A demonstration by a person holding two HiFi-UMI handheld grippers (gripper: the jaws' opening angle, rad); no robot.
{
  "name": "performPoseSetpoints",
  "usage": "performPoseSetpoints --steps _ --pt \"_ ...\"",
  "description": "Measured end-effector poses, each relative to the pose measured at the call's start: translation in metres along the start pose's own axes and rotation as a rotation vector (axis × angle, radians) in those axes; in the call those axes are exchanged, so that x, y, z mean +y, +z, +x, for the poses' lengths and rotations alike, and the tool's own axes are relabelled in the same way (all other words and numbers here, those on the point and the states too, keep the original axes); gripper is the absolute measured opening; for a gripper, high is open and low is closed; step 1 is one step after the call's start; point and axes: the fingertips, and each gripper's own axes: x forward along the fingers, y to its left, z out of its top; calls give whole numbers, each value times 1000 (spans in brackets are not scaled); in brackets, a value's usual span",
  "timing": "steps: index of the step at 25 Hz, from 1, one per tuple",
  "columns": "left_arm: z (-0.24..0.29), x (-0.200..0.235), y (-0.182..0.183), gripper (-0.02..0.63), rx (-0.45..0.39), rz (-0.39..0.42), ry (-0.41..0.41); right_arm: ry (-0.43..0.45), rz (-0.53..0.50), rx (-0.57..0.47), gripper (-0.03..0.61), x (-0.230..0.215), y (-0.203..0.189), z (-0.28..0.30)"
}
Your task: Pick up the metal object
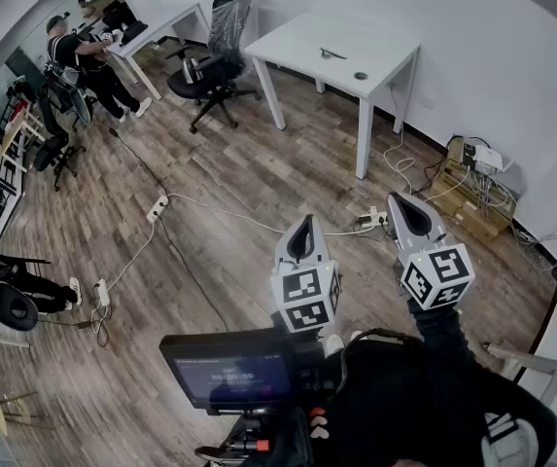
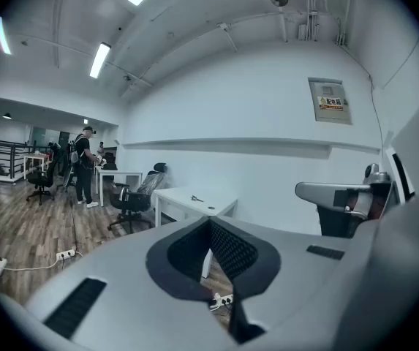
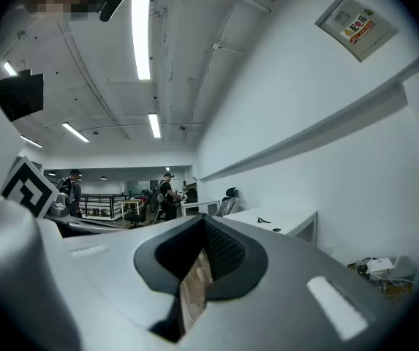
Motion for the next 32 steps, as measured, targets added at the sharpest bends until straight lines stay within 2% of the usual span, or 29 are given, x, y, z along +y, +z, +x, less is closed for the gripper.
performPoseSetpoints --steps 15,22,26,28,32 --pt "-13 0 -2 -11 13 -3 -31 13 11 -9 2 15 0 -6" --pt "-27 22 -11 -11 8 -44 -28 6 17 -15 2 29 -6 -3" --pt "-32 29 -19 -11 17 -40 -37 -16 5 -4 2 35 -10 -4" --pt "-36 35 -24 -11 6 -60 -29 -22 1 0 2 40 -15 -6" --pt "-34 38 -23 -11 -30 -155 -59 -31 2 8 0 37 -18 -3"
